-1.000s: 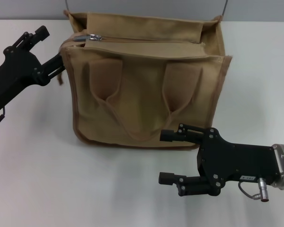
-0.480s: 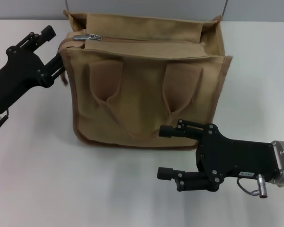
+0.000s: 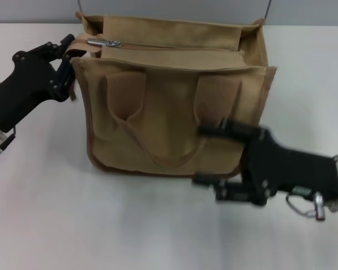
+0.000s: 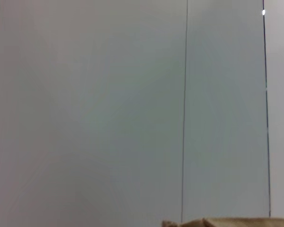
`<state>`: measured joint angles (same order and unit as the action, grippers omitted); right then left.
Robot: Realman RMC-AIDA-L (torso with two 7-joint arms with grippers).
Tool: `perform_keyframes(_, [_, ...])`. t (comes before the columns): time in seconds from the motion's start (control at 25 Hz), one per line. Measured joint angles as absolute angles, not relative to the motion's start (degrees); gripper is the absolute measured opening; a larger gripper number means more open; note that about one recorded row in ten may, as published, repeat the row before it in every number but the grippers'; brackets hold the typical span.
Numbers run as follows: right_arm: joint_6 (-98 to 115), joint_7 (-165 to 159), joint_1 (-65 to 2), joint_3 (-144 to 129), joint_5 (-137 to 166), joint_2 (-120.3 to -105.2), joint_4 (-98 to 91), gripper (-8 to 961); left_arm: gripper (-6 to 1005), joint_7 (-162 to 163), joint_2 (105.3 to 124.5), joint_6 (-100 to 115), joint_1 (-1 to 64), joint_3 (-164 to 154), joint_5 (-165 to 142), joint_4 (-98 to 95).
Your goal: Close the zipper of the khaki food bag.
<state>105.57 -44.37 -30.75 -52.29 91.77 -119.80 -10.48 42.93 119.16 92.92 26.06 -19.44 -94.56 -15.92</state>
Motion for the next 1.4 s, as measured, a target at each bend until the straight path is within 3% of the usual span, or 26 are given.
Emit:
perform_keyframes(0.28, [108.7, -26.7, -32.6, -52.5, 71.2, -119.84, -3.3, 801, 69, 48.8, 119.05, 93.4, 29.0, -21.7, -95.0, -14.7])
perform_keyframes(0.76, [100.6, 12.2, -40.7, -51.0, 68.2, -119.89, -2.9, 799, 33, 53.1, 119.09, 96.6, 30.3, -22.6, -94.8, -15.0])
perform_keyframes(1.4, [93.1, 18.1, -45.2, -51.3, 67.1, -119.88, 4.9, 796, 45, 55.2, 119.18, 98.2, 32.3, -22.7, -94.7, -14.8])
